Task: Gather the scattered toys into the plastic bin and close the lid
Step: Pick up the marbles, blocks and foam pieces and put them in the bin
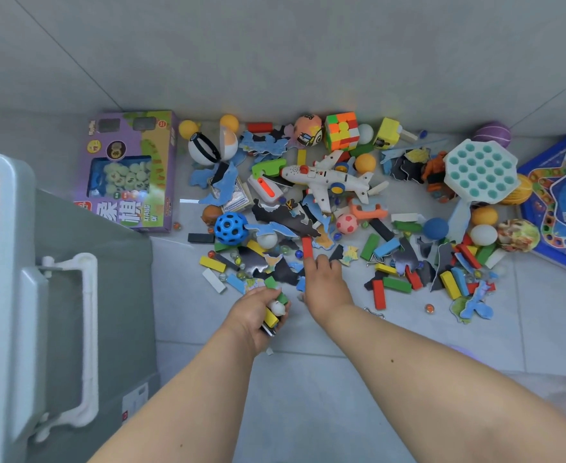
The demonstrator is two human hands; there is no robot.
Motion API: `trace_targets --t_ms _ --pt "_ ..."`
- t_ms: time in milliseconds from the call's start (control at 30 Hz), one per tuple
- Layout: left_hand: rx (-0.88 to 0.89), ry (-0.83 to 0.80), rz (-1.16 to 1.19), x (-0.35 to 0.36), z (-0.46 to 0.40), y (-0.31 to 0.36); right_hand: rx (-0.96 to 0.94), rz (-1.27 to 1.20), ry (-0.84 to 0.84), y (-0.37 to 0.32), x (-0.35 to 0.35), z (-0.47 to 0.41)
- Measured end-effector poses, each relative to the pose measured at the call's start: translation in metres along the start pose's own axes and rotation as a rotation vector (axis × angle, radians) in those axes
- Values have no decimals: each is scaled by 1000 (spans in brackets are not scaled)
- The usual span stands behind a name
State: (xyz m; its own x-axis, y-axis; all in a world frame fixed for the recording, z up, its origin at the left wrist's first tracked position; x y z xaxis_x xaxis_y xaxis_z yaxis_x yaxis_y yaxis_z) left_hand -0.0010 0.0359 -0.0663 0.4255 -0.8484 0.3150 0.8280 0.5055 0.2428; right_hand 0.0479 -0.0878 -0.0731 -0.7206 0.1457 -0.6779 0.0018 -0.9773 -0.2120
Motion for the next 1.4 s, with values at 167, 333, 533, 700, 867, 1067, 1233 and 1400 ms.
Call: trace_targets --t_ms 167,333,533,700,867,1067,1233,1400 --pt "8 1 9 3 -1 2 -14 -29 -2 -2 -5 -2" --pt "13 -19 -5 9 0 4 -67 65 18 -8 -16 1" --pt "40 -16 11 9 1 13 -16 -211 52 8 -37 3" --pt "45 -6 41 5 2 18 -26 -297 219 -1 -84 -10" --pt "150 42 31 -3 -2 31 -69 -149 47 -22 -96 -34" --pt "246 123 -100 -4 -6 53 -19 -40 -17 -30 -92 -48" --pt "213 108 -163 1 -9 54 43 -7 -43 -28 -86 -46" --pt "206 93 -173 4 -7 54 20 -74 -57 -28 -80 -44"
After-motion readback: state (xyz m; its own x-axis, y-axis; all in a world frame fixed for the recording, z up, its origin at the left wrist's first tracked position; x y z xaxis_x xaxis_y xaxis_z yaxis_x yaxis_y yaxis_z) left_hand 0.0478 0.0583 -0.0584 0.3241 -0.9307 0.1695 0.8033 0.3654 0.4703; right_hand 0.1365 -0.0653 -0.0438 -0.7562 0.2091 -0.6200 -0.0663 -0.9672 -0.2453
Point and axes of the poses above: each hand's wrist, its own z-axis away from the middle knuckle, its own x-axis out of the palm, y = z × x, the point moved 5 cm from there along -z, towards the middle knuckle, and after that the axes turned 11 degrees about -y, right-handed, at the moved point
